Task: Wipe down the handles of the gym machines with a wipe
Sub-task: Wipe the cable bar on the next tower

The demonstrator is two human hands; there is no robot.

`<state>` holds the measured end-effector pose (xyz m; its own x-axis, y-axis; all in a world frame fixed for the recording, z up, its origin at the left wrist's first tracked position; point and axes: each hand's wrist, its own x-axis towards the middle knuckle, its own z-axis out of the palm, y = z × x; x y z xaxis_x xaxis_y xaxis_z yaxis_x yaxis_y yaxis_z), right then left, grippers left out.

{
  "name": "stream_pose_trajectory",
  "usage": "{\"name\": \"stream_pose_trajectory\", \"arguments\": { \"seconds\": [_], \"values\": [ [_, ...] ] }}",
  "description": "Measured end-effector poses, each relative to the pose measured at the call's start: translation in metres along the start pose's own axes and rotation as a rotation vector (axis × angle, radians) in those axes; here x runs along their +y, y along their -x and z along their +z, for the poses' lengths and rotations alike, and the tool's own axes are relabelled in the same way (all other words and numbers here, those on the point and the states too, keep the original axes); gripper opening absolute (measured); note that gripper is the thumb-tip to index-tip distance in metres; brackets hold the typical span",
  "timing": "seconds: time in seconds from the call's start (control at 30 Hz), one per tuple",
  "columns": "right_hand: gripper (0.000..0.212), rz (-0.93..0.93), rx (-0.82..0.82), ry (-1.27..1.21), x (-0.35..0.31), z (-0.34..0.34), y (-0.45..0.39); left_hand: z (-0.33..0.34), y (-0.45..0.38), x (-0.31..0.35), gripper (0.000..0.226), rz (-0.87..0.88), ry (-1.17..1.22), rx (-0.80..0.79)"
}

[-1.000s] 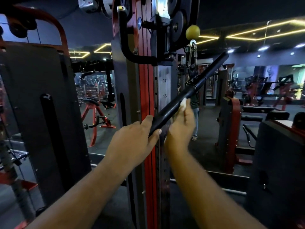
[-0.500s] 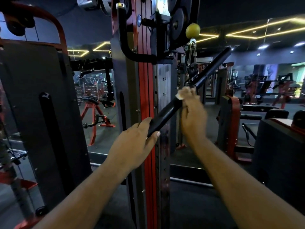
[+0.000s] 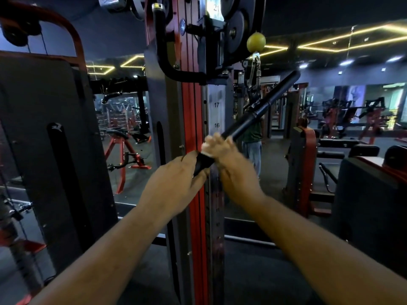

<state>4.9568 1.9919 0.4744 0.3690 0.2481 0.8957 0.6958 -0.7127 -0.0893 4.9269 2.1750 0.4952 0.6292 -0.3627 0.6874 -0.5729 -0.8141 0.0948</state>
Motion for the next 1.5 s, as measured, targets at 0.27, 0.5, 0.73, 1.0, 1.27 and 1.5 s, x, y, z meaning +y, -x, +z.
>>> {"name": "stream_pose_trajectory", "arguments": {
  "seconds": [0.27, 0.5, 0.73, 1.0, 1.27, 1.5],
  "values": [
    [0.039, 0.056, 0.055, 0.141, 0.059, -0.031, -0.030, -0.004, -0.002, -0.001, 0.054, -0.005, -0.034, -0.030],
    [0.045, -0.158, -0.054, 0.037, 0.008, -0.003, 0.006, -0.002, -0.005, -0.003, 0.044, 0.030, -0.063, -0.002],
    [0.038, 0.327, 0.085, 0.216, 0.065, -0.040, -0.043, 0.002, 0.000, 0.000, 0.060, 0.031, -0.056, -0.005],
    [0.057, -0.035, 0.050, 0.099, 0.030, 0.002, 0.007, 0.006, 0.001, -0.002, 0.057, 0.016, -0.077, -0.039],
    [0.037, 0.918, 0.702, -0.983, -0.013, 0.018, -0.019, 0.016, -0.001, 0.012, 0.059, 0.016, -0.019, -0.025],
    [0.027, 1.141, 0.610, -1.316, -0.029, 0.014, -0.013, 0.017, -0.001, 0.009, 0.052, -0.022, -0.043, -0.017]
  ]
}}
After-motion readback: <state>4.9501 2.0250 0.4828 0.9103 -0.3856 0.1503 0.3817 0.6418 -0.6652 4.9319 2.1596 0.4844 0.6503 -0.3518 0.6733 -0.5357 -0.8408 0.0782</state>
